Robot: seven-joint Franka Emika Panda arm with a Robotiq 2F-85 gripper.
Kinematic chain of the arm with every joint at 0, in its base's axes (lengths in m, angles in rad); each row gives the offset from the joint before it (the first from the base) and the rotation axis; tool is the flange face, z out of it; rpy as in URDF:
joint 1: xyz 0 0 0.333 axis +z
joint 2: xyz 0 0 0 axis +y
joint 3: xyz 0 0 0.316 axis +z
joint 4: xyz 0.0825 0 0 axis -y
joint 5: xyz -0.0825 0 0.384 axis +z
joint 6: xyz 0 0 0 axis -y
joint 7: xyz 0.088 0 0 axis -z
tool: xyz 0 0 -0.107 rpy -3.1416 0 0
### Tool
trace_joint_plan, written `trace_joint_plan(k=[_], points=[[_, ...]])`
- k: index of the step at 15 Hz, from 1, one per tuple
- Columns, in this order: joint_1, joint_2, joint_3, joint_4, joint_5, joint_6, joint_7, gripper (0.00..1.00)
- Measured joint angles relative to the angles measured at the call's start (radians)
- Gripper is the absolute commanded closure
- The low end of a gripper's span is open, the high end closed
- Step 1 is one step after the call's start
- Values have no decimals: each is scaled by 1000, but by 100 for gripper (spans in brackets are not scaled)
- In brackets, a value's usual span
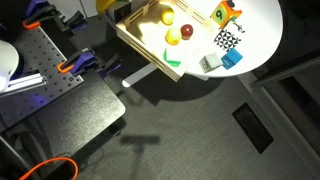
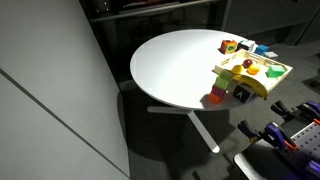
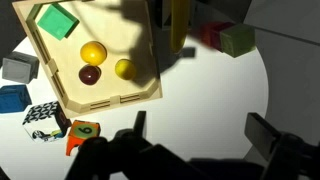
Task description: Put the banana in the box
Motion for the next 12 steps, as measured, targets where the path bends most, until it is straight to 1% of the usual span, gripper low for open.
trace_joint_plan(k=[6, 9, 12], points=[[-7, 23, 6, 1, 1, 1, 0, 0], [-7, 67, 9, 10, 15, 3, 0, 0], [-6, 129, 20, 36, 59, 1, -4, 0]])
